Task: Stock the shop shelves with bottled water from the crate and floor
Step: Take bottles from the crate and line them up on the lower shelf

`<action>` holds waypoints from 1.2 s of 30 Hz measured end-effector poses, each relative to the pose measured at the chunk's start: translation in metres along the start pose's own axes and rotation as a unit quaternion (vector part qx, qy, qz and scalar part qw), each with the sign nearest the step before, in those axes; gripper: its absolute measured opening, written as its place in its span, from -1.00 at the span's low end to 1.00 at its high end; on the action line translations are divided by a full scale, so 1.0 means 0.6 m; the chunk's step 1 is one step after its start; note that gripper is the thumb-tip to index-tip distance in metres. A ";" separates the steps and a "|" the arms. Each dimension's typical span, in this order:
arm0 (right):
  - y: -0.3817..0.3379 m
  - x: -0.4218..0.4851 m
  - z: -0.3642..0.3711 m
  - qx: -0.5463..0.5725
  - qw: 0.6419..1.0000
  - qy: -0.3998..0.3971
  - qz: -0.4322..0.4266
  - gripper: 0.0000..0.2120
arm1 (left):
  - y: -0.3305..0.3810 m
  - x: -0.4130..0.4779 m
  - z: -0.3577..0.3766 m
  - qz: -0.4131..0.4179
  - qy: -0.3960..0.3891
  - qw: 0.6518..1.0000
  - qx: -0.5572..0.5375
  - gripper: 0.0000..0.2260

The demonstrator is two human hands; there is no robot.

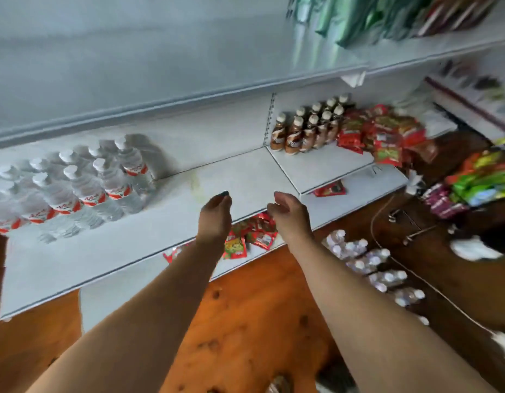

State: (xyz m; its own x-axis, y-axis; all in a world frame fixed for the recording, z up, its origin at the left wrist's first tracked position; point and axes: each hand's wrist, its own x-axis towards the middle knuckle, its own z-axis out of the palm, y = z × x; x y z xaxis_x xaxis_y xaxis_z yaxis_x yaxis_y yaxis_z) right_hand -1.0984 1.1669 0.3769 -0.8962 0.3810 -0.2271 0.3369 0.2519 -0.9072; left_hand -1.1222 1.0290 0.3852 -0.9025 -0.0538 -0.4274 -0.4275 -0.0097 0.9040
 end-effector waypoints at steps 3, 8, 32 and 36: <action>0.055 -0.097 -0.132 0.034 0.995 0.072 0.061 -0.67 | -0.019 -0.106 0.103 -0.003 -0.096 0.994 0.042 -0.82; 0.210 -0.268 -0.355 0.078 0.965 0.193 0.158 -0.76 | -0.119 -0.283 0.292 -0.019 -0.261 0.955 0.142 -0.86; 1.193 -0.338 -0.368 0.242 0.815 0.266 0.455 -0.78 | -1.070 -0.299 0.646 -0.167 -0.366 0.750 0.525 -0.54; 1.279 -0.302 -0.308 0.249 0.817 0.276 0.440 -0.69 | -1.174 -0.260 0.658 -0.123 -0.302 0.770 0.549 -0.68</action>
State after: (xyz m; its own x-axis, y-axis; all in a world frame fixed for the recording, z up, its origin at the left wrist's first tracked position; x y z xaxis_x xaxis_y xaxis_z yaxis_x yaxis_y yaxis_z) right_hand -0.6240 1.4555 -0.2129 -0.0564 0.5975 -0.7999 0.4993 -0.6769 -0.5408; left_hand -0.7008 1.4382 -0.1905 -0.5055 0.2915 -0.8121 -0.0776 0.9220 0.3793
